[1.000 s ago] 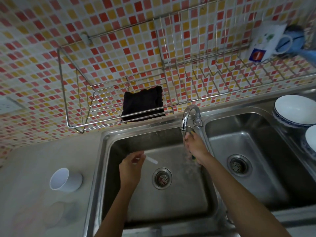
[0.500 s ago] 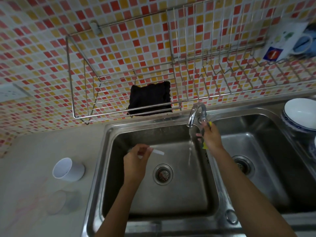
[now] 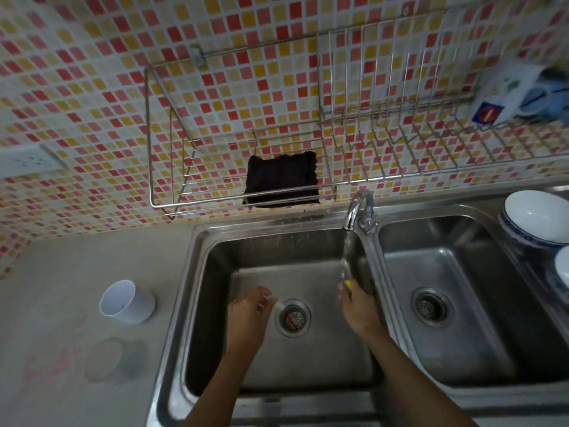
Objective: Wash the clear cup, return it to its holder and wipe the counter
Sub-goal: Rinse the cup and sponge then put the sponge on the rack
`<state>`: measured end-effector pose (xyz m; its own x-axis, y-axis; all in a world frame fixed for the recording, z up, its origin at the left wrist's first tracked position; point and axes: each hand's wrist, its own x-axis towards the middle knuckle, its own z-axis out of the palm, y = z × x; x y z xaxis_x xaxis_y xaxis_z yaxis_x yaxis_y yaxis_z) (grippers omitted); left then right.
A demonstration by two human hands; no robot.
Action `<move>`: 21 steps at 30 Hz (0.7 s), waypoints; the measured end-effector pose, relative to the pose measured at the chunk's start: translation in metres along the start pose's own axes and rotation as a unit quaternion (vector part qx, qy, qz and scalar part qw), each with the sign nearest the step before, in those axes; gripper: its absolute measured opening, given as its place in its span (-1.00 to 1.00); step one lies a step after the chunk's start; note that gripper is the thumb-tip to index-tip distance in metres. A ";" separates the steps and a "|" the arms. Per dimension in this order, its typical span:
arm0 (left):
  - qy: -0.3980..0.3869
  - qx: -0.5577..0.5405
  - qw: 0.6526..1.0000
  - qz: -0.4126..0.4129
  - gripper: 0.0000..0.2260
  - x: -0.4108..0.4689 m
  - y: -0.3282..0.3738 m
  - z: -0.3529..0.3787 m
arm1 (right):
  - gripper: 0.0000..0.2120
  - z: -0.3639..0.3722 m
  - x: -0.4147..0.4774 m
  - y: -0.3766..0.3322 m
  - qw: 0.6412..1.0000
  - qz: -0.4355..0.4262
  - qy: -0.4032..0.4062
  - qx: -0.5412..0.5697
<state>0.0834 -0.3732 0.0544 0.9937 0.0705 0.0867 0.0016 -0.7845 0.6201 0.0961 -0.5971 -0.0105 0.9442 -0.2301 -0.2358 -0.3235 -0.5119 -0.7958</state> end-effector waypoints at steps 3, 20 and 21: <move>0.016 -0.019 1.000 -0.009 -0.95 -0.002 -0.007 -0.008 | -0.77 -0.002 0.005 -0.006 1.000 0.005 0.000 0.015; 0.083 -0.100 0.991 0.018 -0.95 0.020 -0.033 -0.131 | -0.76 -0.005 -0.035 -0.280 0.947 -0.285 0.072 0.127; 0.088 -0.098 0.991 0.014 -0.93 0.023 -0.036 -0.140 | -0.76 -0.004 -0.032 -0.298 0.940 -0.297 0.089 0.143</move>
<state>0.0905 -0.2572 0.1428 0.9584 0.1693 0.2300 -0.0653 -0.6541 0.7535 0.1621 -0.4407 0.2365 0.9192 -0.1226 0.3742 0.3112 -0.3561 -0.8811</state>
